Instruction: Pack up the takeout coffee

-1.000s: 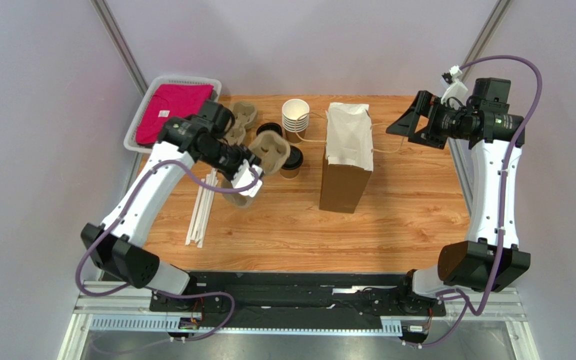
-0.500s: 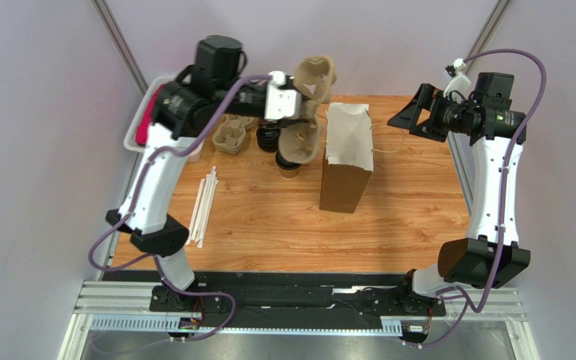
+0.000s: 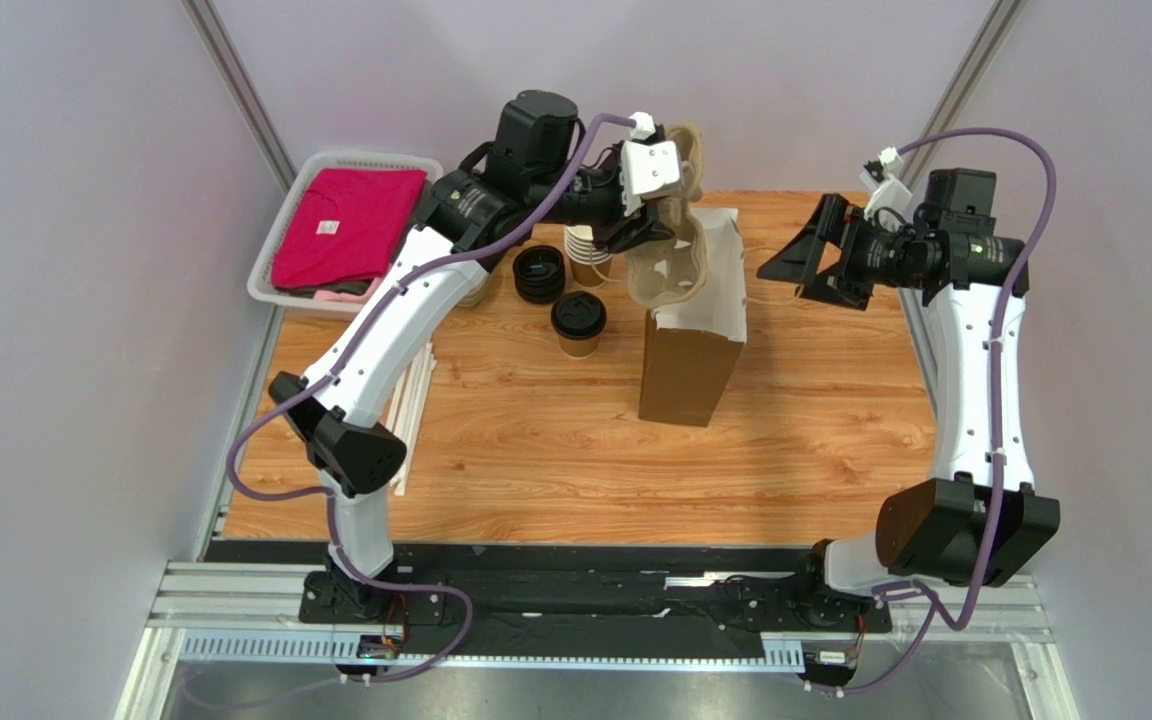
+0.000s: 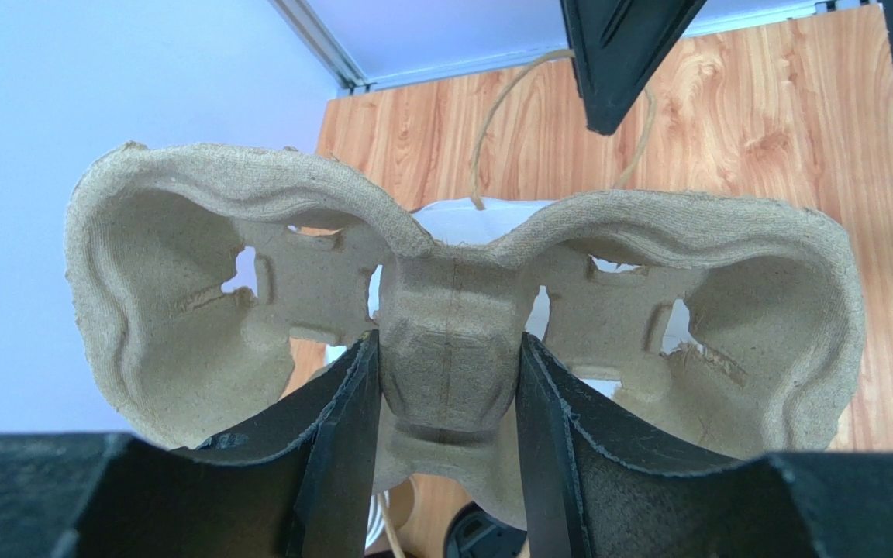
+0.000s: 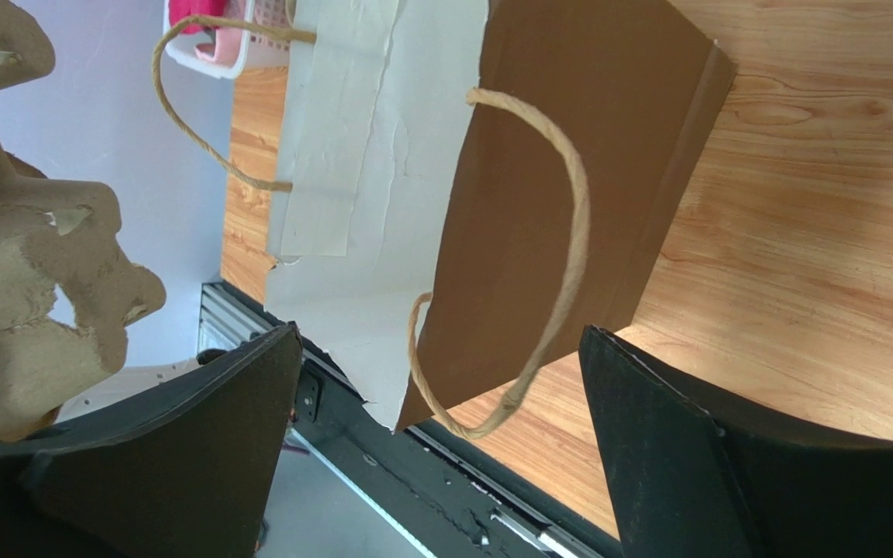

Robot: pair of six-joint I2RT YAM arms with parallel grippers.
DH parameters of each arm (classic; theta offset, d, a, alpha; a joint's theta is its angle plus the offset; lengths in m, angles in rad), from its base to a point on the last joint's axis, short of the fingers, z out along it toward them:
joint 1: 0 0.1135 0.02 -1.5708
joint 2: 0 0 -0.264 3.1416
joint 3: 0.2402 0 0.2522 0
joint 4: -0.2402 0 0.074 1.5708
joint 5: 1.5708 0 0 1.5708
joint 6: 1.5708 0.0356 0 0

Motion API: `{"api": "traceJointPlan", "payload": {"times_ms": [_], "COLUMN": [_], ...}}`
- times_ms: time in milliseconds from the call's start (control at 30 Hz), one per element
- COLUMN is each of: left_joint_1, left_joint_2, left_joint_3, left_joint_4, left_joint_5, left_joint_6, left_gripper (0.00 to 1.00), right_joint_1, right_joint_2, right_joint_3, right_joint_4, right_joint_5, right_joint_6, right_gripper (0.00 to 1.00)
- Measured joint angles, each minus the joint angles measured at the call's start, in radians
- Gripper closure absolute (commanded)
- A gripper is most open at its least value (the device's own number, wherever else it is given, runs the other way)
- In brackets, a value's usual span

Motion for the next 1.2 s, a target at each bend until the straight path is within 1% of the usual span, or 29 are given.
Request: {"api": "traceJointPlan", "payload": {"times_ms": [233,300,400,433,500,533,600,633,700,867,1000,1200], "left_joint_1": [0.005,0.007,0.013,0.013,0.014,0.015,0.017,0.018,0.018,0.018,0.018,-0.010], "left_joint_2": [-0.091,-0.117,-0.142,-0.146,-0.153,-0.155,-0.155,-0.155,-0.155,-0.155,-0.155,-0.155], "left_joint_3": [-0.079,-0.097,-0.108,-0.110,-0.115,-0.119,-0.126,-0.130,-0.132,-0.132,-0.132,-0.132], "left_joint_4": [0.027,0.039,0.046,0.048,0.053,0.055,0.055,0.054,0.050,0.045,0.042,0.001], "left_joint_5": [-0.006,-0.008,-0.010,-0.010,-0.011,-0.011,-0.011,-0.011,-0.011,-0.010,0.002,0.010], "left_joint_6": [-0.020,-0.026,-0.035,-0.038,-0.041,-0.041,-0.042,-0.042,-0.042,-0.042,-0.042,-0.040], "left_gripper": [0.65,0.65,0.65,0.65,0.65,0.65,0.65,0.65,0.65,0.65,0.66,0.66], "right_joint_1": [0.045,0.054,0.062,0.064,0.066,0.066,0.066,0.066,0.066,0.066,0.066,0.066], "right_joint_2": [0.017,0.036,0.067,0.079,0.096,0.103,0.112,0.113,0.114,0.114,0.113,0.078], "right_joint_3": [0.001,0.001,0.001,0.001,0.001,0.001,0.000,0.000,-0.003,-0.048,-0.076,-0.111], "right_joint_4": [0.023,0.031,0.048,0.053,0.060,0.061,0.061,0.060,0.060,0.033,-0.021,-0.076], "right_joint_5": [-0.003,-0.009,-0.018,-0.023,-0.029,-0.031,-0.038,-0.046,-0.068,-0.157,-0.235,-0.316], "right_joint_6": [0.019,0.030,0.047,0.055,0.061,0.064,0.068,0.071,0.072,0.079,0.074,0.076], "right_gripper": [0.18,0.22,0.32,0.40,0.49,0.61,0.75,0.88,1.00,1.00,1.00,1.00]}}
